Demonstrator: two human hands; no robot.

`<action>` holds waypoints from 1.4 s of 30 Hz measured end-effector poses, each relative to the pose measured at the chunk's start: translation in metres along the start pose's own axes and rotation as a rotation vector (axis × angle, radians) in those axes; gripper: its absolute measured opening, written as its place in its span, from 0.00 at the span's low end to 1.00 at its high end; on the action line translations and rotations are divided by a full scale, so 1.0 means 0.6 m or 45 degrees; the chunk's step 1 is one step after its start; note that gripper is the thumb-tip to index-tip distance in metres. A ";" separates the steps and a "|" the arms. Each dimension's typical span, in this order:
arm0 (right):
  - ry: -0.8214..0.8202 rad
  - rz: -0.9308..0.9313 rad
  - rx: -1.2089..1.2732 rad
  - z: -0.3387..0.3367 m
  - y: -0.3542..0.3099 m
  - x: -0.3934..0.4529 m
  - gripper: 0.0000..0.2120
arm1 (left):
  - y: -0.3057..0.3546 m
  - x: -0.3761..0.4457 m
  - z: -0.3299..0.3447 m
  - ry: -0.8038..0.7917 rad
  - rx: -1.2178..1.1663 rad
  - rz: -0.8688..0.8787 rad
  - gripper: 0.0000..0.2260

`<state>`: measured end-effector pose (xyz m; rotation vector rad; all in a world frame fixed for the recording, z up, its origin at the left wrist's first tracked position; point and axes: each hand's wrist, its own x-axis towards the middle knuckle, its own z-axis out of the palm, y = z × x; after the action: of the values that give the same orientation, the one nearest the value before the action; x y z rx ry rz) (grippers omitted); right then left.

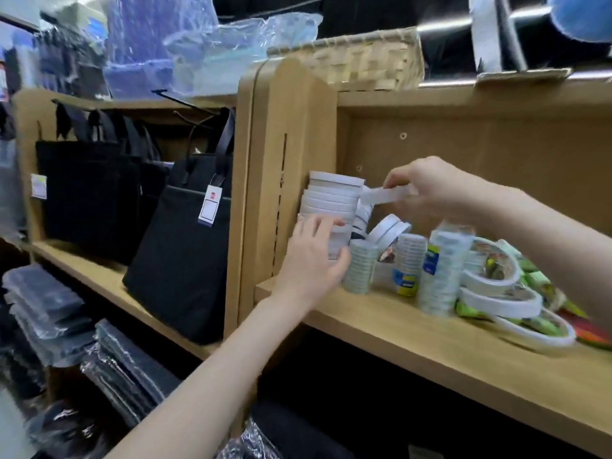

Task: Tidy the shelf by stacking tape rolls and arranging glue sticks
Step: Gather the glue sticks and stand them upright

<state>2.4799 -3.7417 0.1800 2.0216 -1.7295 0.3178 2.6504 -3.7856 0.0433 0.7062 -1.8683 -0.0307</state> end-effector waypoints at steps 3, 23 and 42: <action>-0.321 -0.102 -0.237 0.032 0.028 0.046 0.14 | -0.006 0.011 0.029 -0.098 0.091 0.116 0.18; -0.369 0.410 0.102 0.082 0.082 0.078 0.16 | -0.040 0.002 0.065 -0.121 0.256 0.197 0.21; -0.495 0.235 -0.062 0.025 0.035 -0.002 0.15 | -0.030 -0.002 0.062 -0.129 0.242 0.166 0.23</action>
<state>2.4575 -3.7503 0.1702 1.9884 -2.1395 -0.0677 2.6267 -3.8109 0.0209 0.7217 -2.0294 0.2006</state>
